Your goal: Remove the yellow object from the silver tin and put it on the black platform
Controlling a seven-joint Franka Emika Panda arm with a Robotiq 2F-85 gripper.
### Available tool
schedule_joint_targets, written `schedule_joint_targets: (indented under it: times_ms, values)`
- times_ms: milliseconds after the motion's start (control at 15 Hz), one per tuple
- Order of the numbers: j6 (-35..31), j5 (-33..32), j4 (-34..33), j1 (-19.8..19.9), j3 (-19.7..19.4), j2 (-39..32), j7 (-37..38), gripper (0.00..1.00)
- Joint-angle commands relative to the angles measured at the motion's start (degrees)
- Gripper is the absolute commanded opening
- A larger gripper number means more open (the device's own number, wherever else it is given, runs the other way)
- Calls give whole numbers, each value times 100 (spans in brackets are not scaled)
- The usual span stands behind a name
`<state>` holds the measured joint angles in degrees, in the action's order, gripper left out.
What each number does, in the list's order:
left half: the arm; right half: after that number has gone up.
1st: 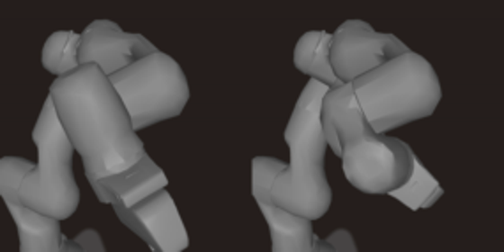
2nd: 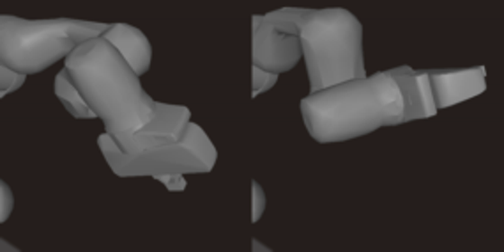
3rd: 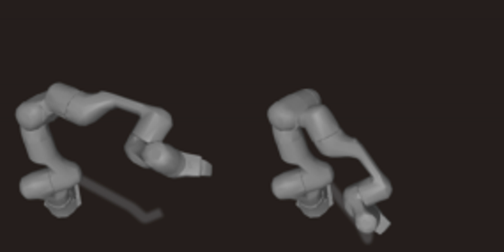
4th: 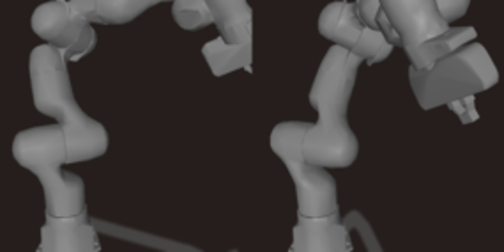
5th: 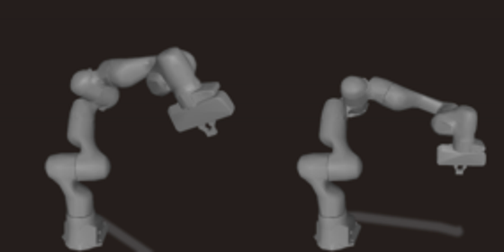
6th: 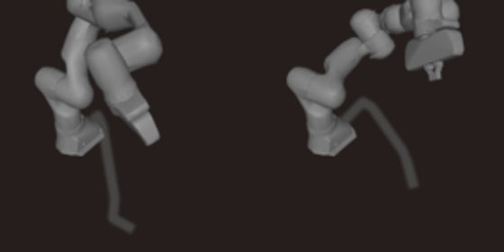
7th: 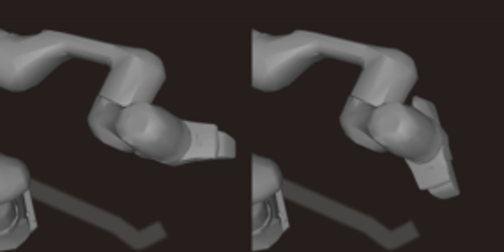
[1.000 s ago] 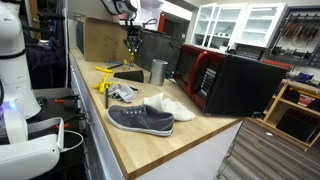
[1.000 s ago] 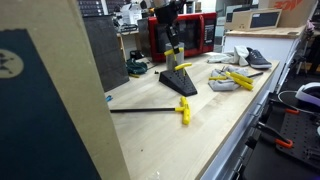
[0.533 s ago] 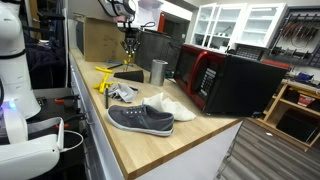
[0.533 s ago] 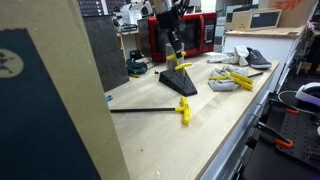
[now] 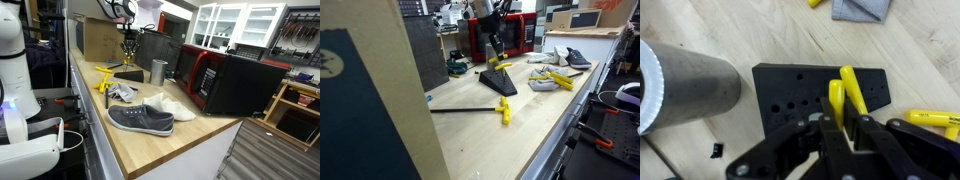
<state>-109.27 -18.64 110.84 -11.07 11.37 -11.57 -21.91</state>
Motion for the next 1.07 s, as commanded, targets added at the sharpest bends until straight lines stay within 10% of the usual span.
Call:
schedule_joint_targets:
  times_ms: [0, 1000]
  values:
    - [-183, -86, 40, -2, -24, 7, 136, 4]
    - [-241, -126, 153, -23, -7, 15, 78, 13]
